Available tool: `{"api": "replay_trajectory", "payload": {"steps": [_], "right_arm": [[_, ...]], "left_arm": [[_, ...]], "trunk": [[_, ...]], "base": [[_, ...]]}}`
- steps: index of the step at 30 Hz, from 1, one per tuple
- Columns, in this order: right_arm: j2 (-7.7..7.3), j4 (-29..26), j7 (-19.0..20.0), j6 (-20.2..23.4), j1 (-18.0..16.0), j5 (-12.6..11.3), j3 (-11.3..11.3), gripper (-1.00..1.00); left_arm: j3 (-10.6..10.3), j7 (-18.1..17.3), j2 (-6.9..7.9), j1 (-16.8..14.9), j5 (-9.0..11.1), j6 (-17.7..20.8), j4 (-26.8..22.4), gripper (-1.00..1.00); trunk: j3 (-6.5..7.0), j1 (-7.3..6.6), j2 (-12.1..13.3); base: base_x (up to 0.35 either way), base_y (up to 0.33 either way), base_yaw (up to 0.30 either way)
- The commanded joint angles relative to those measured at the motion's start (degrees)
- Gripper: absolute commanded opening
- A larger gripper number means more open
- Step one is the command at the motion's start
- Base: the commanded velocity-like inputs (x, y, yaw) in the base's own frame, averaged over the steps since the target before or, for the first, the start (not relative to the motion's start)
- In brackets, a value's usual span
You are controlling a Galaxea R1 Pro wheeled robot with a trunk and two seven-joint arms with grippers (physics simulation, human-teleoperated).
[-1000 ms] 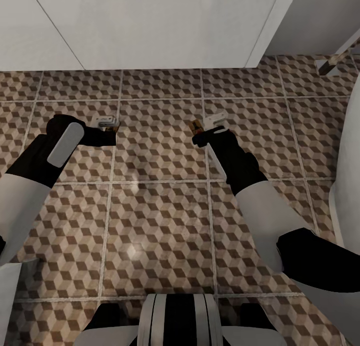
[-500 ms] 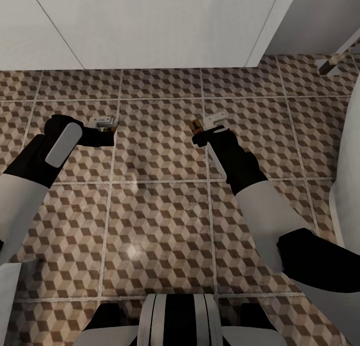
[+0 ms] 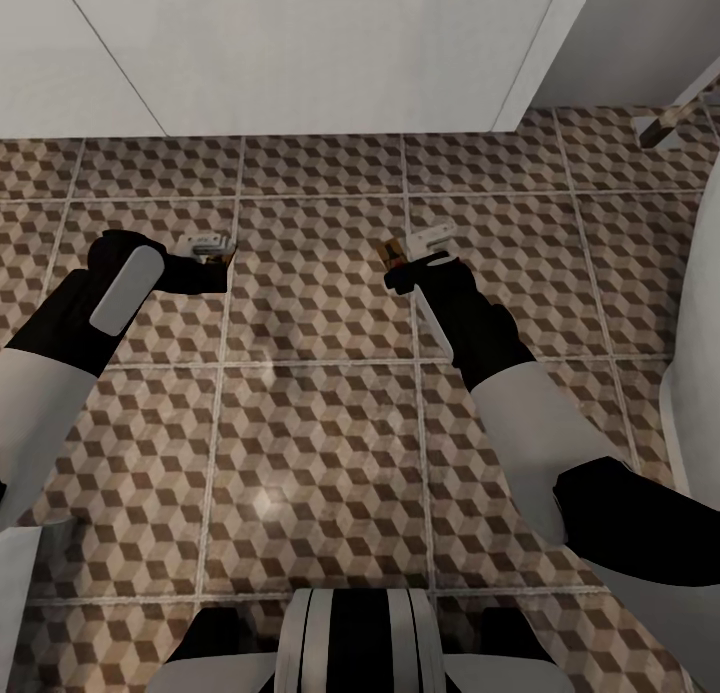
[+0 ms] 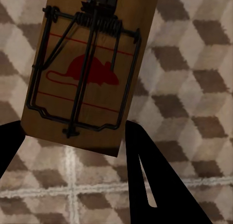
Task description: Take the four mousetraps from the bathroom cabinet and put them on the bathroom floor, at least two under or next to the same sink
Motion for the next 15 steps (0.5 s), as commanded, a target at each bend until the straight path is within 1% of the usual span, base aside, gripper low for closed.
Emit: {"api": "replay_trajectory", "payload": {"steps": [1,15], "right_arm": [[0.00,-0.03,-0.21,0.34,-0.03,0.32,0.12,-1.00],[0.00,-0.04,-0.21,0.34,-0.03,0.32,0.12,-1.00]], "left_arm": [[-0.22,0.61,0.07,-0.05,0.42,0.10,-0.07,-1.00],[-0.26,0.61,0.07,-0.01,0.42,0.10,-0.06,-1.00]], "trunk": [[-0.03,0.02,-0.03],[-0.03,0.38,-0.21]], "base": [[0.000,0.000,0.000],[0.000,0.000,0.000]]}}
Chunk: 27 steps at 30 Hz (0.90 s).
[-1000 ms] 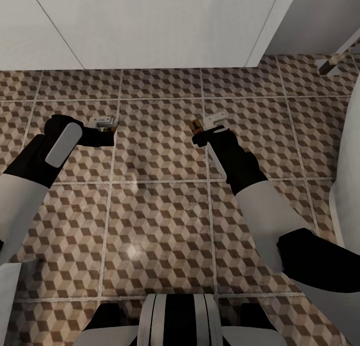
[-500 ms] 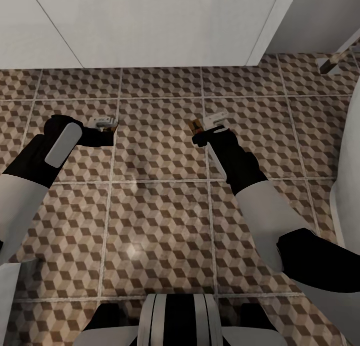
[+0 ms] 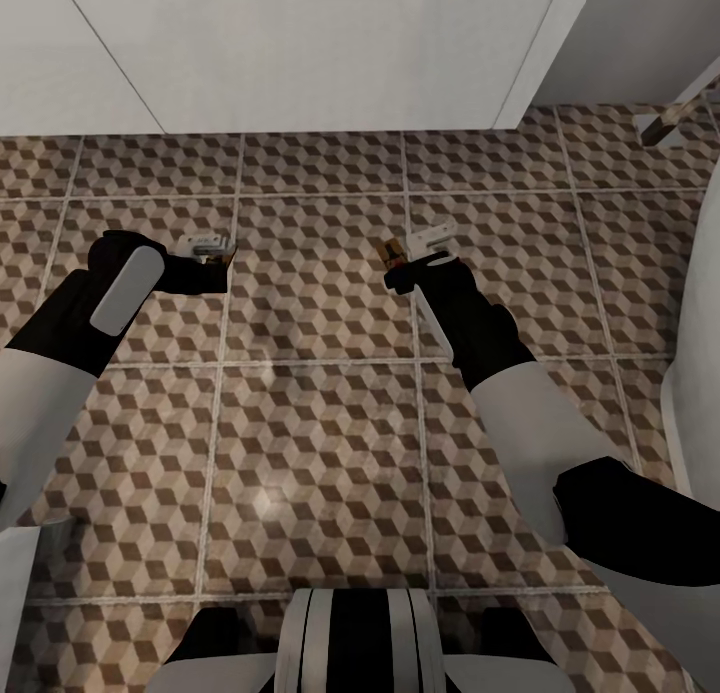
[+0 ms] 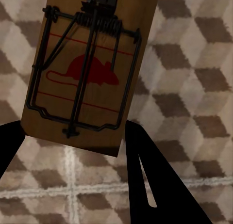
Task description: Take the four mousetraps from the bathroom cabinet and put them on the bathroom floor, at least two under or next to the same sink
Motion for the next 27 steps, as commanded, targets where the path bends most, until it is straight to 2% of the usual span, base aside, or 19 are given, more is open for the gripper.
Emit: {"api": "replay_trajectory", "payload": {"steps": [1,22,27], "right_arm": [[0.00,-0.04,-0.21,0.34,-0.03,0.32,0.12,-1.00],[0.00,0.03,-0.21,0.34,0.05,0.32,0.14,-1.00],[0.00,0.03,-0.21,0.34,0.10,0.32,0.18,-1.00]], "left_arm": [[-0.22,0.61,0.07,-0.05,0.41,0.10,-0.08,-1.00],[-0.24,0.61,0.50,0.20,0.47,0.10,-0.19,-1.00],[-0.24,0.61,0.51,0.21,0.50,0.10,-0.13,-1.00]], "trunk": [[-0.03,0.02,-0.03],[-0.03,0.15,-0.09],[-0.03,0.15,-0.09]], "base": [[0.000,0.000,0.000],[0.001,0.000,0.000],[0.132,0.078,0.000]]}}
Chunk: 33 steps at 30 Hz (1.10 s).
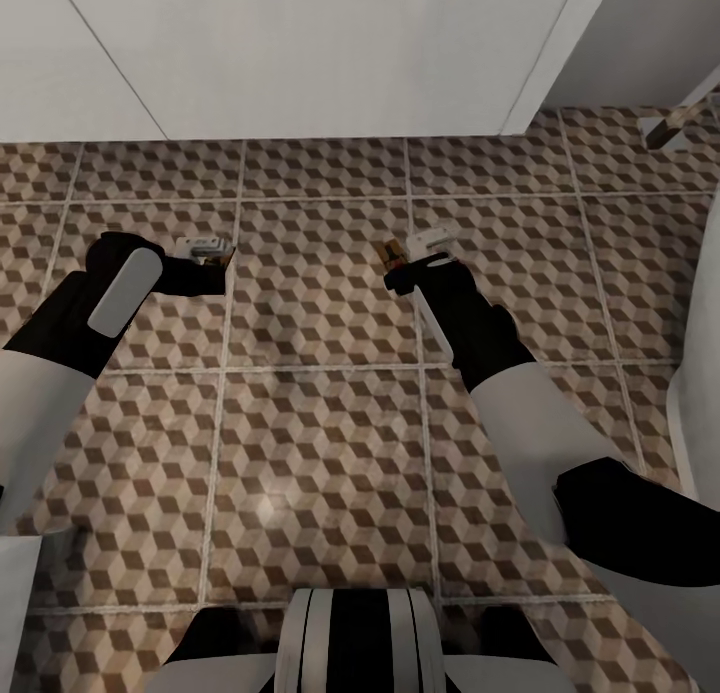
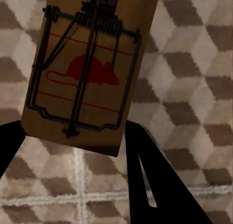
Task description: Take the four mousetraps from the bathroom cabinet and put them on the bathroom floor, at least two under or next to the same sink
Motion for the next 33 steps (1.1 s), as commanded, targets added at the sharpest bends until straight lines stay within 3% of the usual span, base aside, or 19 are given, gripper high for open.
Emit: {"api": "replay_trajectory", "payload": {"steps": [1,13,30,33], "right_arm": [[0.01,-0.03,-0.21,0.32,-0.03,0.33,0.12,-1.00],[0.01,-0.03,-0.21,0.16,0.09,0.38,0.14,-1.00],[0.01,0.40,-0.30,0.03,0.20,0.42,0.02,-1.00],[-0.90,0.66,-0.21,0.01,0.19,0.42,-0.08,-1.00]], "left_arm": [[-0.21,0.61,0.08,-0.04,0.41,0.10,-0.07,-1.00],[-0.21,0.61,0.08,-0.04,0.42,0.10,-0.06,-1.00],[-0.21,0.65,0.08,0.13,0.33,0.01,0.03,-1.00],[-0.21,0.68,0.08,0.13,0.33,-0.04,0.04,-1.00]], "trunk": [[-0.03,0.02,-0.01],[-0.03,0.02,-0.01],[-0.03,0.02,-0.01],[-0.03,0.02,-0.01]], "base": [[0.238,0.136,0.000],[0.261,0.147,0.000],[0.017,0.010,0.000],[0.000,0.000,0.000]]}}
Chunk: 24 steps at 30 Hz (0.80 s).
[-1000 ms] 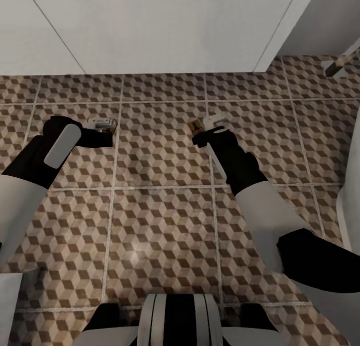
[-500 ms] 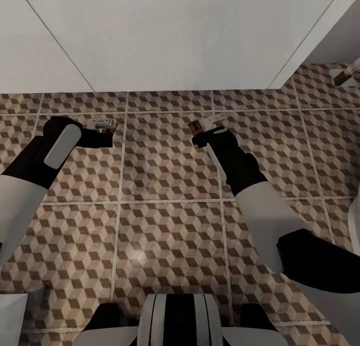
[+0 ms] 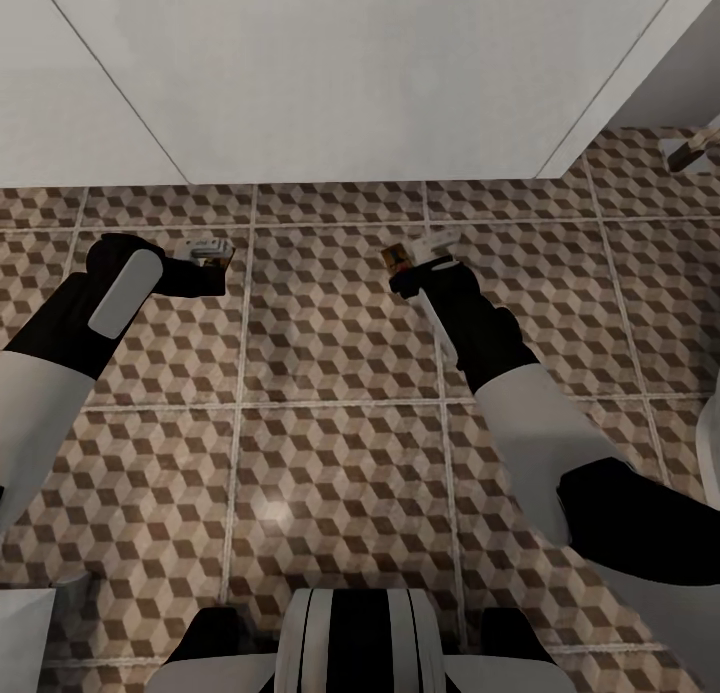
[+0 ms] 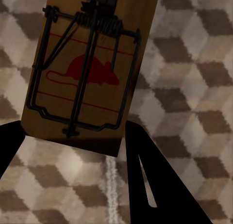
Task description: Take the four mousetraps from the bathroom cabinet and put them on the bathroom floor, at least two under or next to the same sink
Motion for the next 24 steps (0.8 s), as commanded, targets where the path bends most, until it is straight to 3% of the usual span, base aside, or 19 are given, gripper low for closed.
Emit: {"api": "replay_trajectory", "payload": {"steps": [1,6,16,20,24], "right_arm": [[-0.35,0.22,-0.19,0.32,-0.03,0.25,0.07,-1.00],[-1.30,1.23,-0.14,0.29,-0.04,0.20,-0.08,-1.00],[-1.52,4.66,-0.13,-2.84,-0.09,0.19,-0.18,-1.00],[-1.59,4.91,-0.13,-3.50,-0.12,0.20,-0.26,-1.00],[-1.61,4.97,-0.10,-4.29,-0.25,0.26,-0.27,-1.00]], "left_arm": [[-0.21,0.62,0.07,-0.05,0.41,0.09,-0.09,-1.00],[-0.29,0.62,-0.14,-0.05,0.41,-0.01,-0.15,-1.00],[-0.17,0.50,-0.62,-0.05,0.41,-0.39,0.58,-1.00],[0.02,0.43,-3.08,-0.07,0.34,-1.41,6.24,-1.00],[0.13,0.21,-6.19,-0.17,0.05,-6.59,15.27,-1.00]], "trunk": [[-0.03,-0.01,-0.01],[-0.03,-0.01,-0.01],[-0.03,-0.01,-0.01],[-0.03,-0.01,-0.01],[-0.03,-0.01,-0.01]], "base": [[0.000,0.000,0.000],[0.000,0.000,0.000],[0.000,0.000,0.000],[0.000,0.000,0.000],[0.000,0.000,0.000]]}}
